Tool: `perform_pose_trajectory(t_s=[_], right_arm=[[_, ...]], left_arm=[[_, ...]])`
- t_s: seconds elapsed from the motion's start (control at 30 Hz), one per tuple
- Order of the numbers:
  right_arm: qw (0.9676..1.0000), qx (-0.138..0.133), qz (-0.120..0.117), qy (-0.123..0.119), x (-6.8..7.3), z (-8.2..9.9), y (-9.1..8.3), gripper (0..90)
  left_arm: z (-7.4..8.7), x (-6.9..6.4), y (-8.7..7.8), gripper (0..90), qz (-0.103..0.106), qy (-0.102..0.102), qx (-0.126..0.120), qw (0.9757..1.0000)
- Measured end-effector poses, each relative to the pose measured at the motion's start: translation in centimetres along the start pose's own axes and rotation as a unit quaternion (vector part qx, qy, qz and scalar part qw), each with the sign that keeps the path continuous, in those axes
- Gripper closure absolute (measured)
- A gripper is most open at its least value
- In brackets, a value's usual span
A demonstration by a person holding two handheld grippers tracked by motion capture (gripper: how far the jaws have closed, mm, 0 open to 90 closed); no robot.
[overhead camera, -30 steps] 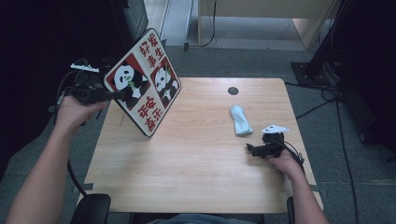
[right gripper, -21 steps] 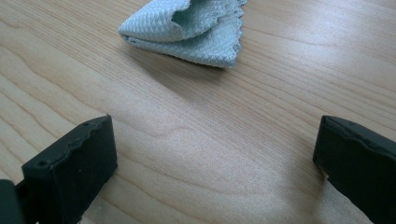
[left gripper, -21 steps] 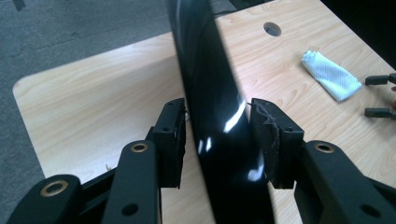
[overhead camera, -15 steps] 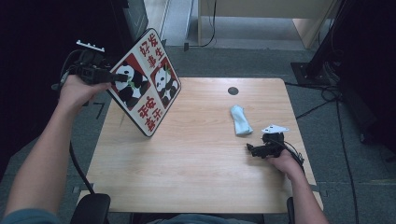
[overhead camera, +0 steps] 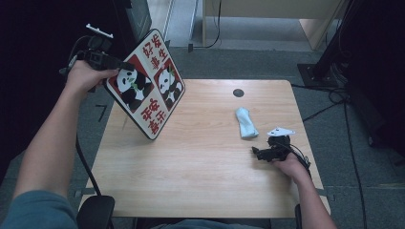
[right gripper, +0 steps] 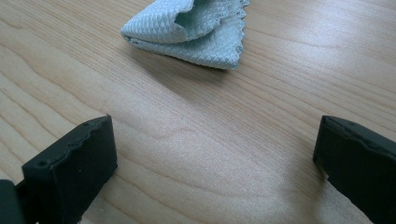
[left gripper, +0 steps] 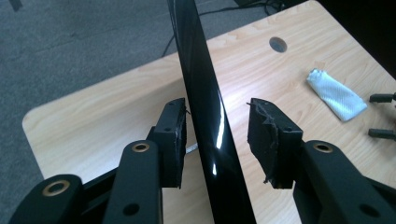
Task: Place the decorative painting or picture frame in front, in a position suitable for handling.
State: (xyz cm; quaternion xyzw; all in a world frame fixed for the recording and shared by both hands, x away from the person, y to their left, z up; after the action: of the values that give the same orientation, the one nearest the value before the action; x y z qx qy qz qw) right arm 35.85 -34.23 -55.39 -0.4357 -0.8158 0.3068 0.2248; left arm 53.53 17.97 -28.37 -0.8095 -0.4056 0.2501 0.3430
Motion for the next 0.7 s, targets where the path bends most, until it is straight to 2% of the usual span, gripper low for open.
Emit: perform_pose_trajectory(t_s=[0.2, 0.27, 0.47, 0.53, 0.67, 0.7], right_arm=[[1.0, 0.0, 0.0, 0.0, 0.0, 0.0, 0.0, 0.0], [1.0, 0.0, 0.0, 0.0, 0.0, 0.0, 0.0, 0.0], [1.0, 0.0, 0.001, -0.001, 0.0, 0.0, 0.0, 0.0], [1.0, 0.001, 0.001, 0.001, 0.0, 0.0, 0.0, 0.0], [1.0, 0.001, 0.001, 0.001, 0.0, 0.0, 0.0, 0.0], [1.0, 0.001, 0.0, 0.004, 0.1, 0.0, 0.0, 0.0]], left_arm=[[-1.7, 0.5, 1.2, 61.2, -0.004, 0.008, 0.018, 0.9998], [-1.9, 0.5, 1.4, 61.5, -0.001, 0.004, 0.018, 0.9998], [-2.6, 0.8, 2.1, 64.0, 0.023, -0.006, 0.017, 0.9996], [-2.8, 0.6, 2.6, 63.7, 0.026, 0.001, 0.036, 0.999], [-2.9, 0.5, 2.8, 65.0, 0.019, 0.002, 0.053, 0.9984], [-2.8, 0.5, 2.8, 67.6, 0.013, 0.005, 0.065, 0.9978]])
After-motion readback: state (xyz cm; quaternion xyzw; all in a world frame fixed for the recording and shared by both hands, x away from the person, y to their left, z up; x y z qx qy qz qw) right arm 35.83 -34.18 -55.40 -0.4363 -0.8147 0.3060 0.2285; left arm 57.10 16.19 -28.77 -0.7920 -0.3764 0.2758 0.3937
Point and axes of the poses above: each handheld gripper's, and its own axes: y roughly forward along the jaws, z roughly out of its underside, x roughly to its left, the point moved 4 cm from there along y, roughly forward along the jaws, and after that the axes turned 6 degrees about -z, right-handed, at the moved point
